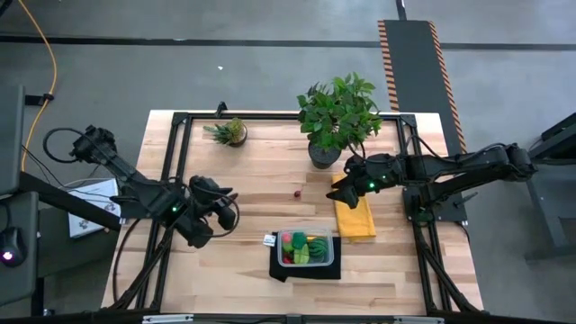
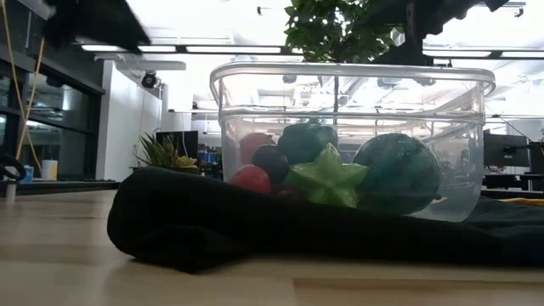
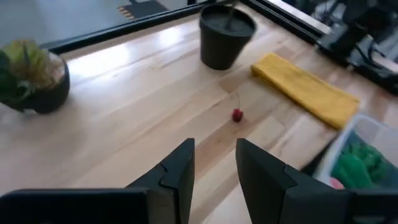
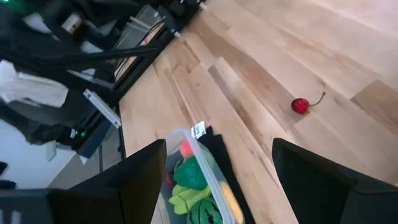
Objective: Pick and placing Produce into tupperware
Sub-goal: Put the red cherry into the transparent bin
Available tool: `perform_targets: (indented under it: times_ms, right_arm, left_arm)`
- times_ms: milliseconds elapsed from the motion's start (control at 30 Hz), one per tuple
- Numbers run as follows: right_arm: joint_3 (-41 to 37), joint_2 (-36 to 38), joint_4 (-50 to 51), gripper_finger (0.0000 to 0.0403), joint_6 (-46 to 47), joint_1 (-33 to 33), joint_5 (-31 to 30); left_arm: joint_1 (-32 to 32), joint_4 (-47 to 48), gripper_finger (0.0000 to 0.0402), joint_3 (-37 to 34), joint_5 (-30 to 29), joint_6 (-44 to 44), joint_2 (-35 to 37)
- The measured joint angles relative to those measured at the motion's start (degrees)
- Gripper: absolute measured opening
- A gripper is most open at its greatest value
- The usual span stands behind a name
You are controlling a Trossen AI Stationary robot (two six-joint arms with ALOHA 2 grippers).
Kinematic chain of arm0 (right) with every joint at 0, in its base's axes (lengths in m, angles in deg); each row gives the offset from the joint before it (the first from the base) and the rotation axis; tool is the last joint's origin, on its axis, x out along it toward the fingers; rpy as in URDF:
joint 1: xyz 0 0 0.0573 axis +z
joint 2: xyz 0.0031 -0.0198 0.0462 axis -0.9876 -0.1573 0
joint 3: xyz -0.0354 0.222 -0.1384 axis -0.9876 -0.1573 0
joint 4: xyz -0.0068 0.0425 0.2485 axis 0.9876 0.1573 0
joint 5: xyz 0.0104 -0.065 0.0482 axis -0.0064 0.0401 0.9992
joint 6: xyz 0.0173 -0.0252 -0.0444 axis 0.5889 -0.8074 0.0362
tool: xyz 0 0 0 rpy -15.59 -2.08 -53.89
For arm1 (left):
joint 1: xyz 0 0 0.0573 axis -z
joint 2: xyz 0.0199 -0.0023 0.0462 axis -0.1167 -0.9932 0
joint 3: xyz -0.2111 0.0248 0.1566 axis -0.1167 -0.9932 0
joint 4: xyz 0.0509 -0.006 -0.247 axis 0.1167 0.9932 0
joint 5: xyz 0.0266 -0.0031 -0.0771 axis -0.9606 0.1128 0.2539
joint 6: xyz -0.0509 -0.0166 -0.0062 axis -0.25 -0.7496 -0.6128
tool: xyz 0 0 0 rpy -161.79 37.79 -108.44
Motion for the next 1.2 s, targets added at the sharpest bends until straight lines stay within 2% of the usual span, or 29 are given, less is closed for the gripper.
perform_targets:
  times_ms: [267, 467, 667, 767, 867, 1100, 1200]
  right_arm:
    - [0.0, 0.0, -0.1, 0.0282, 2.8, -0.2, -4.5]
    - [0.0, 0.0, 0.8, 0.0282, 3.0, -0.4, -5.8]
    - [0.0, 0.0, 0.8, 0.0282, 3.4, -0.4, -7.6]
    - [0.0, 0.0, 0.8, 0.0282, 3.6, -0.4, -7.6]
    - [0.0, 0.0, 0.8, 0.0282, 3.6, -0.4, -7.6]
    - [0.0, 0.0, 0.7, 0.0282, 3.4, -0.4, -7.8]
    - [0.0, 0.0, 0.7, 0.0282, 3.2, -0.4, -7.8]
  left_arm:
    - [-0.1, -11.6, 0.0106, -15.0, -1.8, -6.3, 1.1]
    - [-0.1, -17.9, 0.0106, -21.0, -2.9, -6.7, 0.9]
    - [-1.4, -23.2, 0.0106, -26.0, -7.1, -6.8, 0.9]
    - [-3.3, -26.7, 0.0106, -28.1, -7.6, -2.0, 0.9]
    - [-5.8, -34.6, 0.0106, -30.6, -6.8, 5.2, 0.9]
    - [-11.9, -58.6, 0.0106, -36.4, -2.2, 26.0, 0.9]
    - [-15.6, -64.8, 0.0106, -37.7, 2.7, 32.7, 0.9]
